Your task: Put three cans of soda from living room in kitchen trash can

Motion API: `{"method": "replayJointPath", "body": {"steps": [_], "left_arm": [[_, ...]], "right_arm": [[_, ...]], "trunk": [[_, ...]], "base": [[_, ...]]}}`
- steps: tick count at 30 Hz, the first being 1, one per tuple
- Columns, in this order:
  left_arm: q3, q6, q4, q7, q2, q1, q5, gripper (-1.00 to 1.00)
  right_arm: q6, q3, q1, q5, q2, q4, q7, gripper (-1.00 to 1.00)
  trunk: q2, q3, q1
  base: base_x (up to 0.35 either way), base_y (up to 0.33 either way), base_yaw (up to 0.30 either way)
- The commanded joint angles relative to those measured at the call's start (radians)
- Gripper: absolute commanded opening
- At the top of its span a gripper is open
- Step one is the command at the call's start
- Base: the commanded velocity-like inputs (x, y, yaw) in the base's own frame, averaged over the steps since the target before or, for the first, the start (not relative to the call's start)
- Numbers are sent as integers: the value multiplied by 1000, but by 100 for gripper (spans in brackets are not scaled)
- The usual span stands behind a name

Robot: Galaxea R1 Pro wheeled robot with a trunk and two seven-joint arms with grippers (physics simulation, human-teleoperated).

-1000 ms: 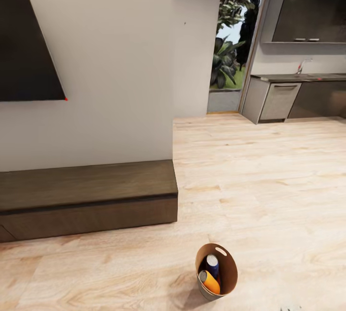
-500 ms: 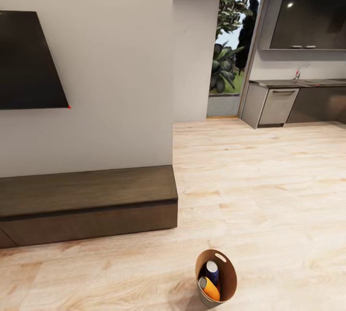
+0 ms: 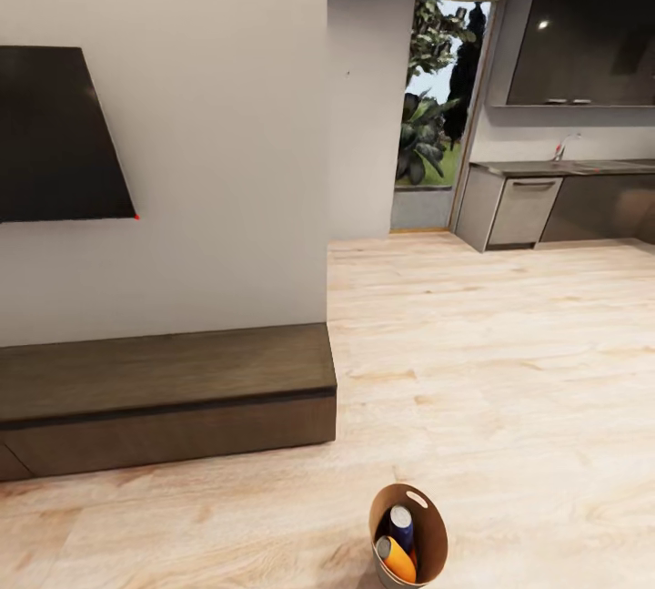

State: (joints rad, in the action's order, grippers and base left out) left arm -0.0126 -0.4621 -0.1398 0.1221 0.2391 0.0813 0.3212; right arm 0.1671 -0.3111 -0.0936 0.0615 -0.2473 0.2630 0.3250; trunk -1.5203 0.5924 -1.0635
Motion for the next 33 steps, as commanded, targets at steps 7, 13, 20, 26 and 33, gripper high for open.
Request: {"method": "replayJointPath", "body": {"steps": [7, 13, 20, 26, 33], "left_arm": [[-25, 13, 3, 0, -3, 0, -1, 100], [-30, 82, 27, 1, -4, 0, -2, 100], [-31, 160, 62, 2, -2, 0, -2, 100], [-38, 183, 99, 1, -2, 0, -2, 100], [-42, 188, 108, 6, 0, -1, -2, 100]], "right_arm": [[4, -1, 0, 0, 0, -4, -1, 100], [23, -2, 0, 0, -1, -53, -1, 100], [88, -5, 0, 1, -1, -114, -1, 100], [128, -5, 0, 2, -1, -177, -6, 100], [183, -5, 0, 4, -2, -261, -50, 100]], "trunk": [[49, -33, 27], [91, -61, 50], [140, -94, 77], [182, -122, 100], [231, -155, 127]], "base": [[0, 0, 0], [0, 0, 0], [0, 0, 0], [0, 0, 0], [0, 0, 0]]}}
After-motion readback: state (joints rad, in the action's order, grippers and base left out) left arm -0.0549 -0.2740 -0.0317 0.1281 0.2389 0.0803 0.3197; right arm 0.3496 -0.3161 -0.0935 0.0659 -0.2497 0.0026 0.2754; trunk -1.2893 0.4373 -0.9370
